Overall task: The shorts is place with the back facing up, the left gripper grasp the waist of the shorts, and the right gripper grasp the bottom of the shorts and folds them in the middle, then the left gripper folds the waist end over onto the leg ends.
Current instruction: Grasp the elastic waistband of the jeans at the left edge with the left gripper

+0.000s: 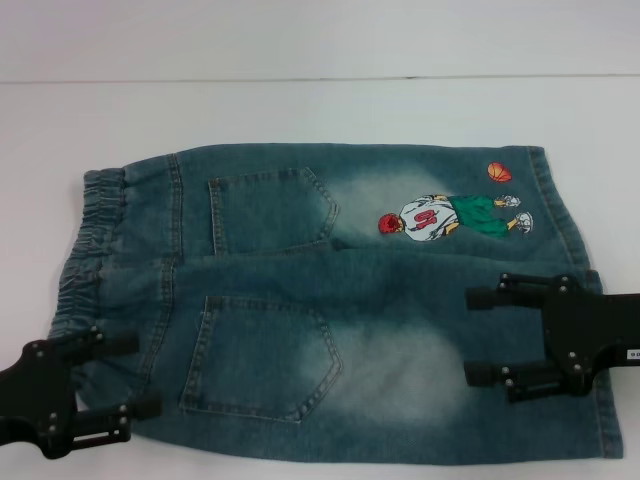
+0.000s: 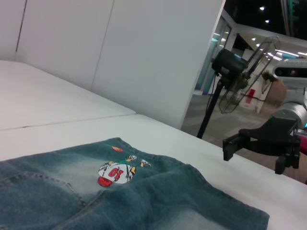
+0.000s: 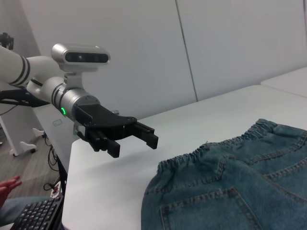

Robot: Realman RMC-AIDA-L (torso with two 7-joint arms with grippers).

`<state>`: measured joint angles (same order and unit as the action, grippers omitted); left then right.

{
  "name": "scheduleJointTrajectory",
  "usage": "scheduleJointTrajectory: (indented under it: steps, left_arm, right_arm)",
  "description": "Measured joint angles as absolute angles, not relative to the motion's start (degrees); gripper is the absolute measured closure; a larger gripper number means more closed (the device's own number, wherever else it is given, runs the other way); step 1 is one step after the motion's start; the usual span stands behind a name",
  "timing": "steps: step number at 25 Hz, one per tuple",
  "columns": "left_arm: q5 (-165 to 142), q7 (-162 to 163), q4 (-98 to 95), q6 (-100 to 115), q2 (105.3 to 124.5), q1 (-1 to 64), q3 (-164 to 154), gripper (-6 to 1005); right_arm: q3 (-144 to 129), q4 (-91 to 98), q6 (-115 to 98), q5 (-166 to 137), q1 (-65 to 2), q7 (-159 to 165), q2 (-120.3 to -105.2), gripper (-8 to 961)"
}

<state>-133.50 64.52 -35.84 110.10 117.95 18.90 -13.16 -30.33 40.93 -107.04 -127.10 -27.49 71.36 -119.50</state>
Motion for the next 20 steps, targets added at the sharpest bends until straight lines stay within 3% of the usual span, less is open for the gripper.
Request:
scheduleJointTrajectory:
  steps: [20]
  left_arm:
    - [-133.5, 65.3, -36.5, 107.0, 117.66, 19.8, -14.6, 158]
  right_arm:
    - [-30.1, 39.5, -106.7, -126.7, -28.4, 70.6, -119.64, 25]
